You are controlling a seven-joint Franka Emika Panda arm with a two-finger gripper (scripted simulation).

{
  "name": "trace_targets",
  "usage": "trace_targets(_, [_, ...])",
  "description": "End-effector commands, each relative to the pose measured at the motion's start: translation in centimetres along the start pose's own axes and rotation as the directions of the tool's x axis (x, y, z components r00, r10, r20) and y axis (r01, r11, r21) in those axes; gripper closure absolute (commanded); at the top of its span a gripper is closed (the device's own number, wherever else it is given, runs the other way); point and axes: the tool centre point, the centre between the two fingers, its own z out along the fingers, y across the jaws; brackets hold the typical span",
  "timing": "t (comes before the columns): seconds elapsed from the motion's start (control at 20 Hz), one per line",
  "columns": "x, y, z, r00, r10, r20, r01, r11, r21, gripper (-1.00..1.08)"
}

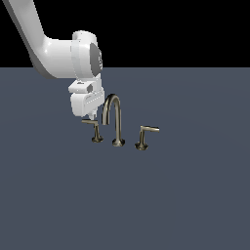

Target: Turn on the faucet by rotating a designated handle.

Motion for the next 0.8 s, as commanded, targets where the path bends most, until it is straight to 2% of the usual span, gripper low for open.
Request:
trace_targets(0.0, [-0.1,-0.2,0.2,1.000,0.014,-0.009,-0.014,1.000,0.012,1.08])
trace_targets(0.35, [-0.2,-0.3,0.3,1.000,0.017,-0.012,-0.017,1.000,0.015,1.08])
trace_targets(0.75, [-1.7,2.4,0.4,1.000,0.018,-0.012,-0.017,1.000,0.015,1.08])
